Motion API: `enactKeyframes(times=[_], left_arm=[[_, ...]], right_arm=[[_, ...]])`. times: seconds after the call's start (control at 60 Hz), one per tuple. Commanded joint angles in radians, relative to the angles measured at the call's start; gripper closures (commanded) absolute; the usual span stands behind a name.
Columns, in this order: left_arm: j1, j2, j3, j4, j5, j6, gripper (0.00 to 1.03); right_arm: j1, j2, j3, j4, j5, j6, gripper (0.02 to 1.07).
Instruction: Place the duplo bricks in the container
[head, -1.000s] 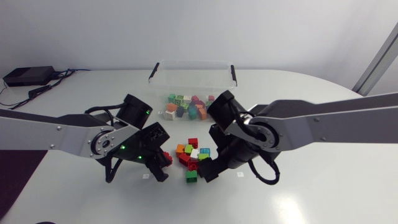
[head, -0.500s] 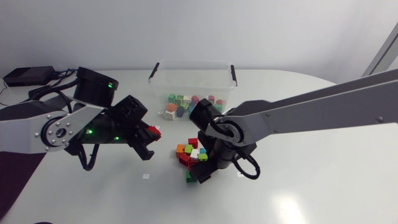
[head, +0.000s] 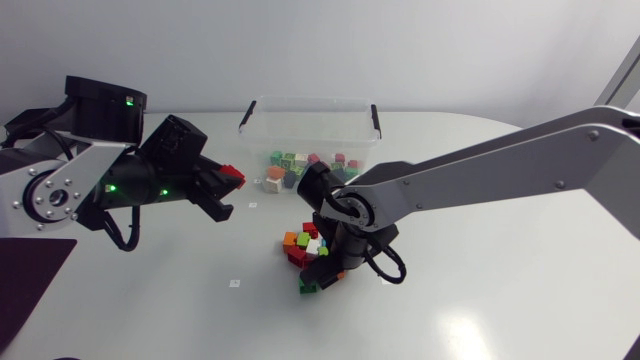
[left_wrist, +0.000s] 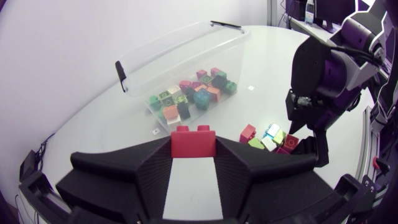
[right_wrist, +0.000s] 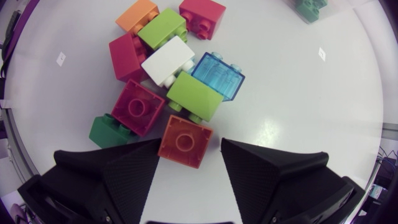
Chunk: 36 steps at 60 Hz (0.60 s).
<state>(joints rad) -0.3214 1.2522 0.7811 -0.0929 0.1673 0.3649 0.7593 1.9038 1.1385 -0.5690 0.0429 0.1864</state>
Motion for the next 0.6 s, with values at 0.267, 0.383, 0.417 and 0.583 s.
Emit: enactKeyframes(times=[0.267,0.383,0.417,0.583], left_arm=[[0.025,0.027,0.089,0.105,0.012,-0.061,0.83],[0.024,0.079,0.130,0.140,0.012,-0.081,0.83],[0.022,0.093,0.141,0.148,0.012,-0.086,0.83],[0.016,0.191,0.221,0.196,0.012,-0.112,0.83]], right_arm=[[-0.003,-0.003,-0.017,0.029,0.028,0.027,0.82],[-0.011,-0.048,-0.045,0.031,0.031,0.027,0.85],[-0.015,-0.066,-0.052,0.031,0.032,0.025,0.85],[-0.057,-0.163,-0.082,0.012,0.032,0.019,0.86]])
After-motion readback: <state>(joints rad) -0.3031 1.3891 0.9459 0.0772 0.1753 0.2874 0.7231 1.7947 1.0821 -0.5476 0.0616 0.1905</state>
